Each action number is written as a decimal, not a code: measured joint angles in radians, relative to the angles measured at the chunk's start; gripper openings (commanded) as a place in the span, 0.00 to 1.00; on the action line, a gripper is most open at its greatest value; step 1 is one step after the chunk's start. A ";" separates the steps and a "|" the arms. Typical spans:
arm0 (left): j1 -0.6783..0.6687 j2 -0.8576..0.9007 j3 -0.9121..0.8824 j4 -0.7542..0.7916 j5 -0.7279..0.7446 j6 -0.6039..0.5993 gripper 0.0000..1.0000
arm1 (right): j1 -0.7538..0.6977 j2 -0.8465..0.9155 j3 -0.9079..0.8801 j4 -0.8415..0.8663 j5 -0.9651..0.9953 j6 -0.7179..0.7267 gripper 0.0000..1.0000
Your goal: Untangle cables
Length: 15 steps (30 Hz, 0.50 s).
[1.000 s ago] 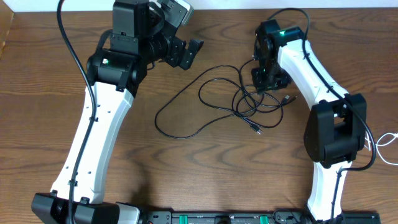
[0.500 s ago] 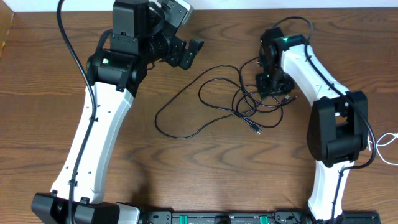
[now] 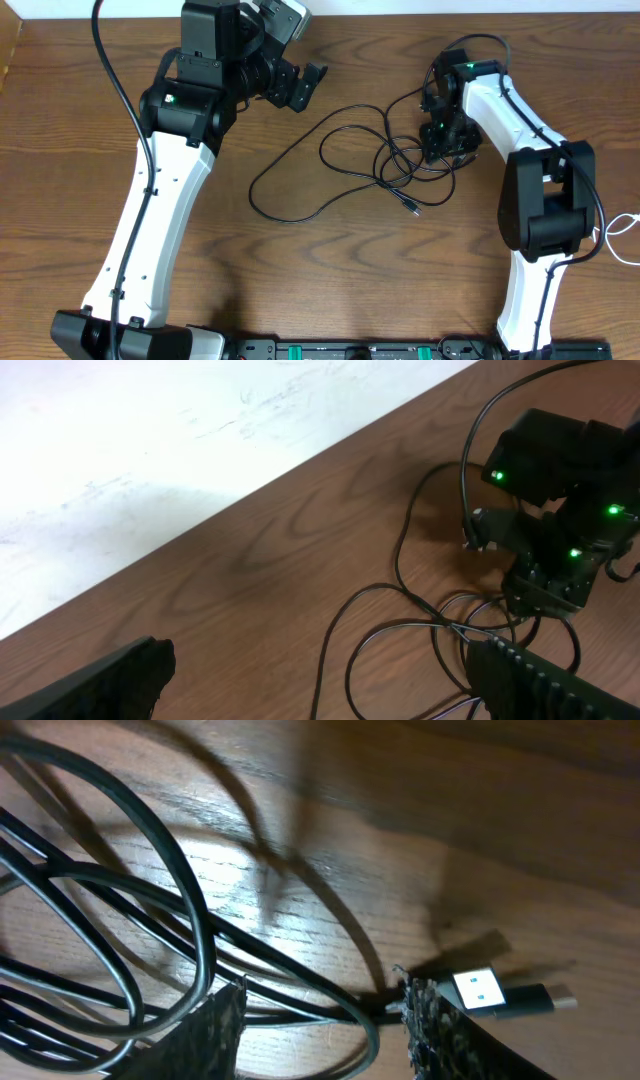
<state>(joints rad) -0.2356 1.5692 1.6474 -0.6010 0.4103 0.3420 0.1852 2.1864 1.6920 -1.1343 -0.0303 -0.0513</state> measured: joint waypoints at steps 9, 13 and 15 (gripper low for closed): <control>0.000 0.000 0.000 0.000 0.000 0.000 0.98 | 0.000 0.052 0.002 0.005 -0.018 -0.018 0.30; 0.000 0.000 0.000 0.000 0.000 0.003 0.98 | -0.001 0.063 0.008 0.002 -0.008 -0.008 0.01; 0.000 0.000 0.000 0.001 0.000 0.003 0.98 | -0.003 0.065 0.011 0.000 -0.008 0.000 0.01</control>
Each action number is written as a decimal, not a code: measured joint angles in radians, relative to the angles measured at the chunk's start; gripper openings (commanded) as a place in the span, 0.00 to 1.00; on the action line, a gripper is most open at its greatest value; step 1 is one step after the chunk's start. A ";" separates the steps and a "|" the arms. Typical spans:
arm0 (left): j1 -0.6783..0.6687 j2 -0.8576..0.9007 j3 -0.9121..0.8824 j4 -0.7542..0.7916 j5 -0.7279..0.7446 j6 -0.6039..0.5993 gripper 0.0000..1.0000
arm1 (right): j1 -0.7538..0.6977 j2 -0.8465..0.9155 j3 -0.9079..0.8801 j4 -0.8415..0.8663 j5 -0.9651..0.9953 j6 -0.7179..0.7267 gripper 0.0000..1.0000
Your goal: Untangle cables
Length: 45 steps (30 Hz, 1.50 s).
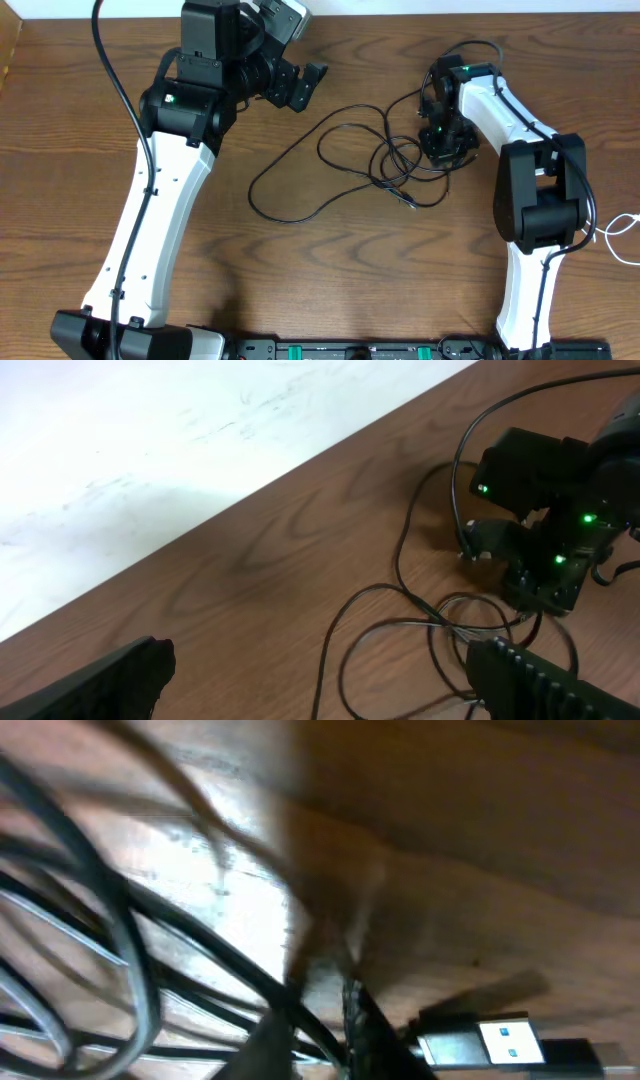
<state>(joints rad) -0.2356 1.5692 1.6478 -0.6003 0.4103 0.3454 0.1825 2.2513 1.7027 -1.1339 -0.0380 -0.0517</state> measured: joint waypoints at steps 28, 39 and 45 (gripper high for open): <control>0.000 0.000 0.000 -0.003 -0.001 0.000 0.98 | -0.003 -0.319 -0.022 0.134 -0.491 -0.134 0.01; 0.000 0.002 0.000 -0.009 -0.001 0.000 0.98 | -0.045 -0.527 -0.022 0.160 -0.501 -0.130 0.01; -0.002 0.037 0.000 -0.009 0.060 0.000 0.98 | -0.048 -0.634 -0.010 0.170 -0.507 -0.114 0.01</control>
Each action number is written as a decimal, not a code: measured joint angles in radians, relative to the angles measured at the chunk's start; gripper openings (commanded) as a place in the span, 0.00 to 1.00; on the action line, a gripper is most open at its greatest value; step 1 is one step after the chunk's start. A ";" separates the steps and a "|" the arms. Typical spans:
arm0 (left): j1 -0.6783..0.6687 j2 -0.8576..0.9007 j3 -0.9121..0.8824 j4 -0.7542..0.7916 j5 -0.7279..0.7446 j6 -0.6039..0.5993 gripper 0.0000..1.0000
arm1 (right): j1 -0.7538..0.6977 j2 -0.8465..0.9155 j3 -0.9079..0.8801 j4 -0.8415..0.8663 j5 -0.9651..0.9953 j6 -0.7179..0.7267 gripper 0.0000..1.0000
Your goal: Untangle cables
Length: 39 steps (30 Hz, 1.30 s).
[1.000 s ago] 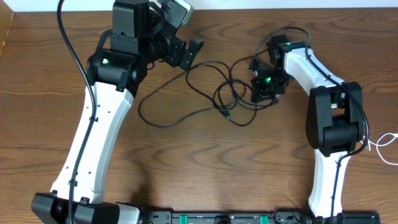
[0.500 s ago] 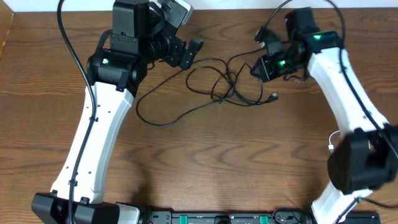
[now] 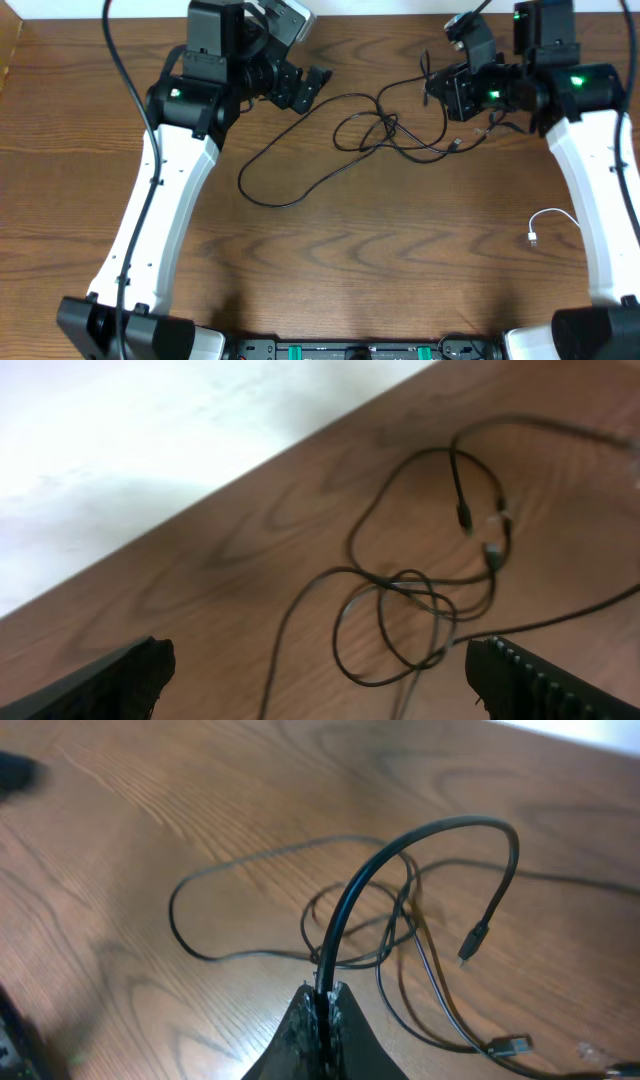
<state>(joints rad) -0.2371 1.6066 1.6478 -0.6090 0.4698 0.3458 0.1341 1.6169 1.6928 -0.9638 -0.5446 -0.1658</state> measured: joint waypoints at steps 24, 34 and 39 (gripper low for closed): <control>-0.127 0.129 -0.001 0.007 0.075 0.000 0.98 | 0.000 -0.020 0.057 -0.016 -0.034 0.005 0.01; -0.127 0.264 -0.001 0.028 0.074 0.000 0.98 | 0.000 -0.020 0.058 -0.021 -0.011 0.005 0.01; -0.127 0.368 -0.001 0.030 0.074 -0.001 0.98 | -0.005 -0.020 0.059 -0.021 -0.006 0.005 0.01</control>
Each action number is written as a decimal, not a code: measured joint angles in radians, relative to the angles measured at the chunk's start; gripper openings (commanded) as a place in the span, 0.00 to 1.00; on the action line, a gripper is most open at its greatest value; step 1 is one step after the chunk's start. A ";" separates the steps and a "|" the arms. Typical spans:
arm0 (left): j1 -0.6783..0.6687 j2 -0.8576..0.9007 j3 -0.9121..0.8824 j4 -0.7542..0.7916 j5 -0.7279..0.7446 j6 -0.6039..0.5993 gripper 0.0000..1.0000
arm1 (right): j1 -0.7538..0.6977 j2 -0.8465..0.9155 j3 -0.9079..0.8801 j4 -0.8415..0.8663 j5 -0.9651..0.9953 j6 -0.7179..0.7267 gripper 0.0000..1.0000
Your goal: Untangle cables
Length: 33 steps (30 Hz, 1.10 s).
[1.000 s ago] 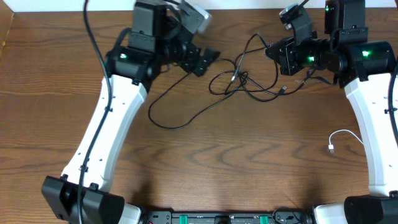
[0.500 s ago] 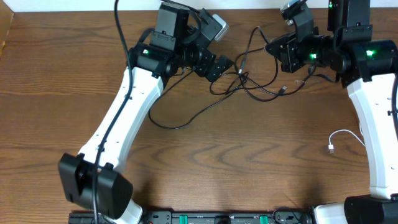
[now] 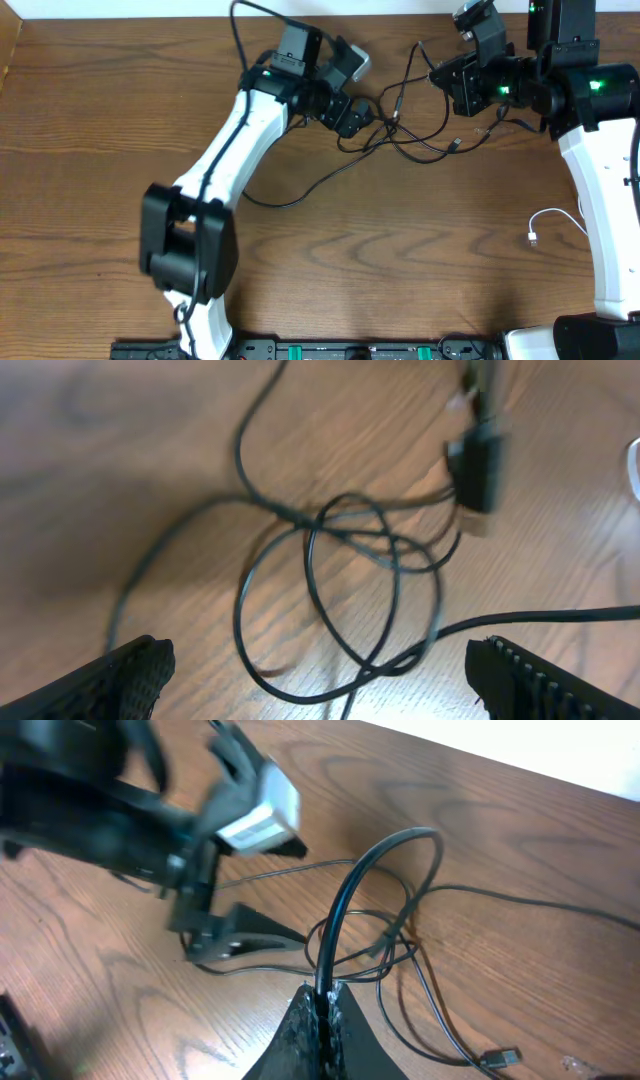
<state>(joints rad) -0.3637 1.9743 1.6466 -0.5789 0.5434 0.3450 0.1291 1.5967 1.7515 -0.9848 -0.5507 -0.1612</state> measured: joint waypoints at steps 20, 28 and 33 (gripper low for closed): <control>-0.038 0.056 -0.003 0.012 0.000 0.000 0.98 | -0.034 0.000 0.000 -0.002 0.004 0.000 0.01; -0.050 0.058 -0.003 0.021 0.001 -0.001 0.98 | -0.035 0.000 0.000 -0.010 -0.003 0.000 0.01; -0.051 0.089 -0.003 0.027 0.005 -0.004 0.98 | -0.035 0.000 0.000 -0.014 -0.008 0.000 0.01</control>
<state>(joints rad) -0.4145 2.0632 1.6432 -0.5514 0.5484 0.3408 0.0944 1.5967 1.7515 -0.9993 -0.5587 -0.1616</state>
